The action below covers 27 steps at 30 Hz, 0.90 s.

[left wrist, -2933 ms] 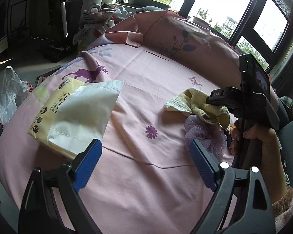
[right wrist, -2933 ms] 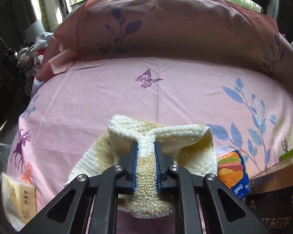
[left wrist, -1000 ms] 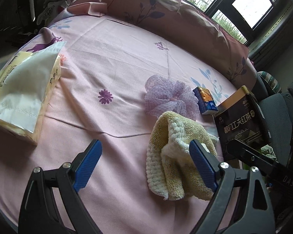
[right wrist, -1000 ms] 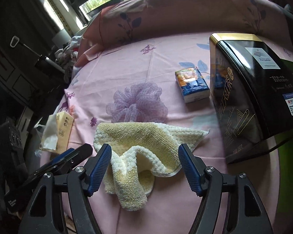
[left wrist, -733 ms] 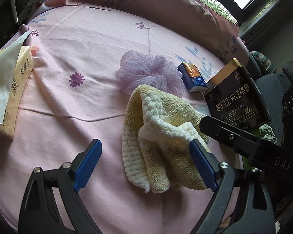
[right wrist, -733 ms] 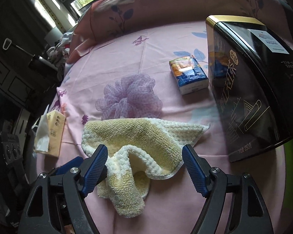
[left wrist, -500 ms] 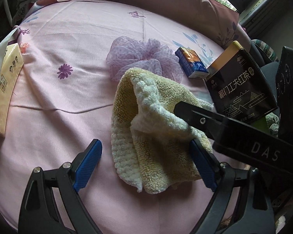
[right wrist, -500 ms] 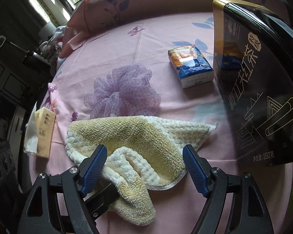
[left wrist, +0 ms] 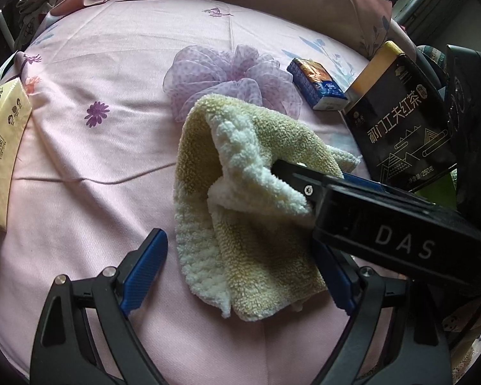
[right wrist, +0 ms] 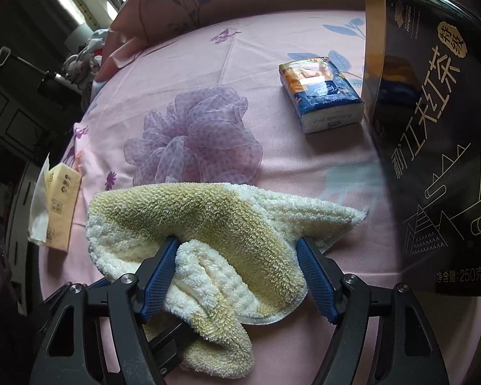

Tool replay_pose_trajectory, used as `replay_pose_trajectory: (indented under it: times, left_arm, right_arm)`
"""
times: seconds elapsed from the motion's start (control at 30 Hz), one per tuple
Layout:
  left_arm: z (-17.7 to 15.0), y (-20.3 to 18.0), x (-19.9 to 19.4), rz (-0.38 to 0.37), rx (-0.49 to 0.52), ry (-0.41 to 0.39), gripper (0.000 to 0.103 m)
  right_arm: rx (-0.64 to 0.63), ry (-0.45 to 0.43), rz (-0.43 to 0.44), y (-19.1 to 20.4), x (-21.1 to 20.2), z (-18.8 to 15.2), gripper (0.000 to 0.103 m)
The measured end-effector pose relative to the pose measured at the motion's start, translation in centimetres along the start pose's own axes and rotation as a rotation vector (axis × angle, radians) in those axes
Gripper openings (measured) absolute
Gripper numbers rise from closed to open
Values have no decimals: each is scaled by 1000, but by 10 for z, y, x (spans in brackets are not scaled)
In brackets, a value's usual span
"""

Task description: Organize soft objects

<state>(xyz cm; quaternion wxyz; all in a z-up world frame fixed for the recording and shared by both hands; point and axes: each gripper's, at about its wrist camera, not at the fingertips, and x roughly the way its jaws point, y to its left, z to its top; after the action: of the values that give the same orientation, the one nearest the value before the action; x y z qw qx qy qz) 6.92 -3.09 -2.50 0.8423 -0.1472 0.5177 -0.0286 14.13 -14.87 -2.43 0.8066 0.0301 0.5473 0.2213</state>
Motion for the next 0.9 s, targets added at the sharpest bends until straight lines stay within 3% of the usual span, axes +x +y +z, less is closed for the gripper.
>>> replay_pose_trajectory:
  times: [0.07,0.2,0.27,0.4,0.7,0.9]
  left_arm:
    - [0,-1,0,5,7,-4,82]
    - [-1,-4,-1,-2,18,-4,72]
    - [-1,-6,0,-4,22,-6,69]
    - [-2,-10,-1,-24,22,-11,53]
    - [-1,-10,-12,-55,13,-34,45]
    - [-2,-15,-33,-44,43,-140,45]
  right_arm:
    - [-3,5,34,2,0,-1,60]
    - [19,3,66,-1,0,-3,57]
    - [33,14,110,-2,0,-4,49]
    - [37,30,166,3,2,-9,47]
    - [16,11,215,16,-2,-13,47]
    - [0,-73,242,25,-22,-12,47]
